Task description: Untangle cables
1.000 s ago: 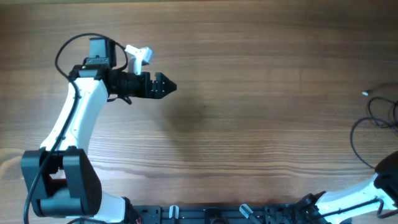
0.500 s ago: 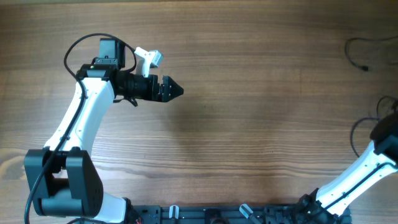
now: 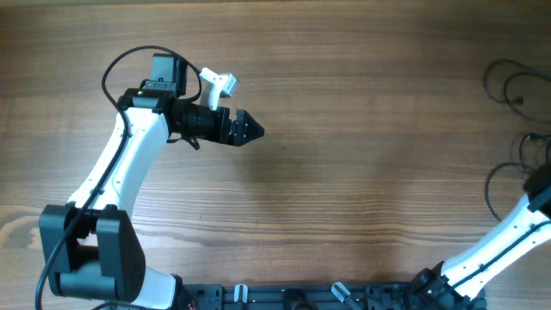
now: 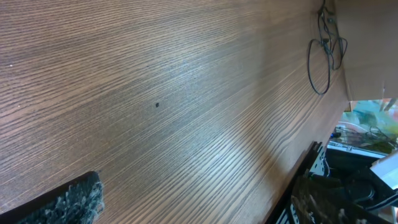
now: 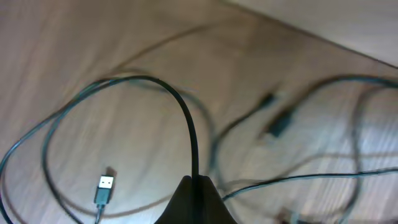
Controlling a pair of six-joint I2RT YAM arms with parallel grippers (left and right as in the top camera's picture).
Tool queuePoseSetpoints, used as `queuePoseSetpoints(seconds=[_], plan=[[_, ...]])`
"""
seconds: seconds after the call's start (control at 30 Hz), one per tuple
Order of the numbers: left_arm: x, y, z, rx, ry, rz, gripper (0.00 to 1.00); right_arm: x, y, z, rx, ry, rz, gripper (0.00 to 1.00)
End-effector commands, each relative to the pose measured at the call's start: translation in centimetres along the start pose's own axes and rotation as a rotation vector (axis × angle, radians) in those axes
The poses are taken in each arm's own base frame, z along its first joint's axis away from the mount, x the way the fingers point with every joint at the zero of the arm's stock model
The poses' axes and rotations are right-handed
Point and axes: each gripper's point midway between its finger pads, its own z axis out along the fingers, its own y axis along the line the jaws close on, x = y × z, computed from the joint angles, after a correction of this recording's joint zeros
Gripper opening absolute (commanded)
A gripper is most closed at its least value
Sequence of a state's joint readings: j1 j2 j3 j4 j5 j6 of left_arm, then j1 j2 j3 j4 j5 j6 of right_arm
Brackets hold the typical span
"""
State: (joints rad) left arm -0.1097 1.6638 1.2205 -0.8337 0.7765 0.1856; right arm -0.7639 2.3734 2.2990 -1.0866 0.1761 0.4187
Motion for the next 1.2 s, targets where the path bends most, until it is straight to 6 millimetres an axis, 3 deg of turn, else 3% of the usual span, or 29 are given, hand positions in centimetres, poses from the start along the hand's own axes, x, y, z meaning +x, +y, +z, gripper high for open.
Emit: queuePoseSetpoints(seconds=[0.0, 0.1, 0.17, 0.2, 0.23, 0.27, 0.4, 0.43, 0.5, 0.57, 0.63, 0.77, 0.87, 0.9, 1.0, 1.07, 1.13, 1.17], plan=[[-0.1, -0.9, -0.3, 0.019, -0.012, 0.030, 1.00, -1.3, -2.6, 0.7, 0.051, -0.023, 0.105, 0.04], [-0.1, -0.9, -0.3, 0.019, -0.013, 0.031, 1.00, -1.9, -1.6, 0.7, -0.002, -0.038, 0.003, 0.04], [-0.1, -0.9, -0.3, 0.019, -0.015, 0.033, 1.00, -1.8, 1.6, 0.4, -0.162, -0.030, -0.073, 0.04], [-0.1, -0.9, -0.3, 0.019, -0.014, 0.033, 1.00, -1.8, 3.0, 0.1, -0.241, -0.030, -0.102, 0.19], [-0.1, -0.9, -0.3, 0.019, -0.014, 0.033, 1.00, -1.9, 5.0, -0.5, -0.352, -0.032, -0.137, 1.00], [-0.1, -0.9, -0.3, 0.019, -0.015, 0.033, 1.00, -1.7, 6.3, -1.0, -0.424, -0.032, -0.189, 1.00], [-0.1, -0.9, -0.3, 0.019, -0.015, 0.033, 1.00, -2.1, 6.4, -2.5, -0.432, -0.047, -0.158, 0.99], [-0.1, -0.9, -0.3, 0.018, -0.014, 0.033, 1.00, -2.7, 6.4, -4.0, -0.439, -0.073, -0.159, 1.00], [-0.3, -0.6, -0.3, 0.003, -0.018, 0.039, 1.00, -5.1, 5.6, -10.4, -0.449, -0.196, -0.131, 1.00], [-0.7, -0.5, -0.3, -0.006, -0.034, 0.056, 1.00, -5.4, 0.9, -15.5, -0.256, -0.258, 0.034, 1.00], [-2.2, -0.5, -0.4, -0.012, -0.086, 0.107, 1.00, -3.7, -5.5, -20.7, -0.010, -0.308, 0.233, 1.00], [-3.6, -0.6, -0.7, -0.018, -0.139, 0.167, 1.00, 1.1, -9.4, -26.6, 0.049, -0.259, 0.365, 1.00], [-4.2, -1.0, -0.9, -0.004, -0.164, 0.191, 1.00, 3.2, -11.0, -27.7, 0.108, -0.219, 0.359, 1.00], [-4.4, -1.3, -1.0, 0.011, -0.173, 0.201, 1.00, 3.6, -10.8, -27.6, 0.094, -0.196, 0.347, 1.00], [-5.8, -2.8, -2.5, 0.010, -0.247, 0.270, 1.00, 4.0, -6.7, -27.6, -0.086, -0.141, 0.178, 1.00], [-7.0, -2.8, -4.7, -0.093, -0.320, 0.293, 1.00, 4.4, -2.1, -28.5, -0.299, -0.129, -0.072, 1.00], [-8.2, -2.3, -8.2, -0.261, -0.431, 0.237, 1.00, 6.9, 4.2, -31.4, -0.638, -0.118, -0.401, 0.99], [-8.5, -2.2, -9.9, -0.331, -0.480, 0.203, 1.00, 8.1, 5.7, -32.4, -0.715, -0.116, -0.489, 1.00]])
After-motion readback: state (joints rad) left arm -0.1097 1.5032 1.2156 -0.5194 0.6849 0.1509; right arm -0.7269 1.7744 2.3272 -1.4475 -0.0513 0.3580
